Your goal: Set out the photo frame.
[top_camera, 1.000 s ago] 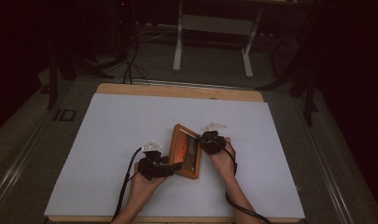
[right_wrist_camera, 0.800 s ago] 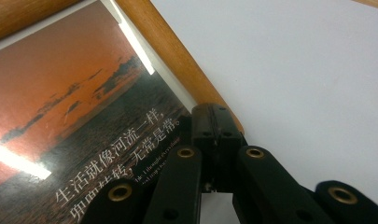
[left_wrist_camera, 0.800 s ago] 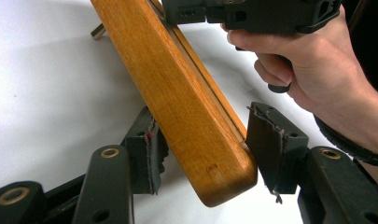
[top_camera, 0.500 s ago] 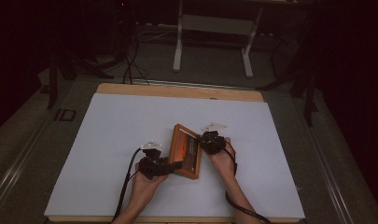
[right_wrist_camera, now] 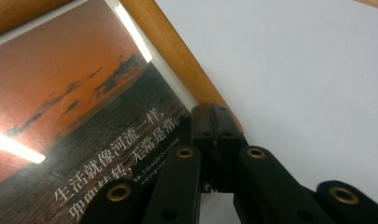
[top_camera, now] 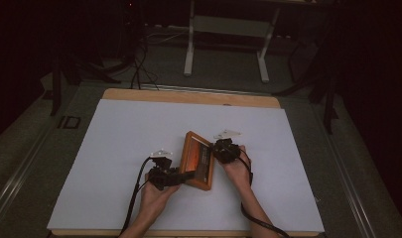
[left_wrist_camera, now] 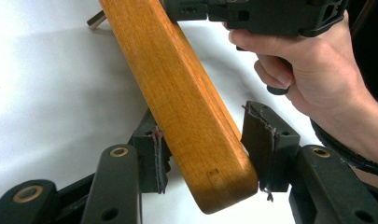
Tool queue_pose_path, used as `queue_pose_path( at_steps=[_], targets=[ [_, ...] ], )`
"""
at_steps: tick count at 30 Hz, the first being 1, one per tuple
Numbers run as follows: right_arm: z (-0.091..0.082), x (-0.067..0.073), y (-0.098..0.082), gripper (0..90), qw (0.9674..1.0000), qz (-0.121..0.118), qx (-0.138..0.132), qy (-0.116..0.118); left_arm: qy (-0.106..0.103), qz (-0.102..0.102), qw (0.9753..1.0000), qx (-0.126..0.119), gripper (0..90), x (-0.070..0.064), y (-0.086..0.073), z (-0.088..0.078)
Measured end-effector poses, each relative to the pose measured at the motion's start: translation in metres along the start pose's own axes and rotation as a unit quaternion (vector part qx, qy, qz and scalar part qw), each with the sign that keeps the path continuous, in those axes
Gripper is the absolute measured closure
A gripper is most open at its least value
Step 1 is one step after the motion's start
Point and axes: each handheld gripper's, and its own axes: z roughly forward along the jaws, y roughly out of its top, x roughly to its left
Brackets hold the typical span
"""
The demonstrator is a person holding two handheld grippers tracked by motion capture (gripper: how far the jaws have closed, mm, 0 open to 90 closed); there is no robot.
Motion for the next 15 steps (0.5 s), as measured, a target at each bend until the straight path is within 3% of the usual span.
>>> queue_pose_path(
  at_steps=[15],
  targets=[
    [-0.017, -0.009, -0.006, 80.0, 0.9999, -0.01, 0.012, 0.001, 0.024, 0.011, 0.9997, -0.004, 58.0, -0.016, 0.007, 0.004]
  ],
)
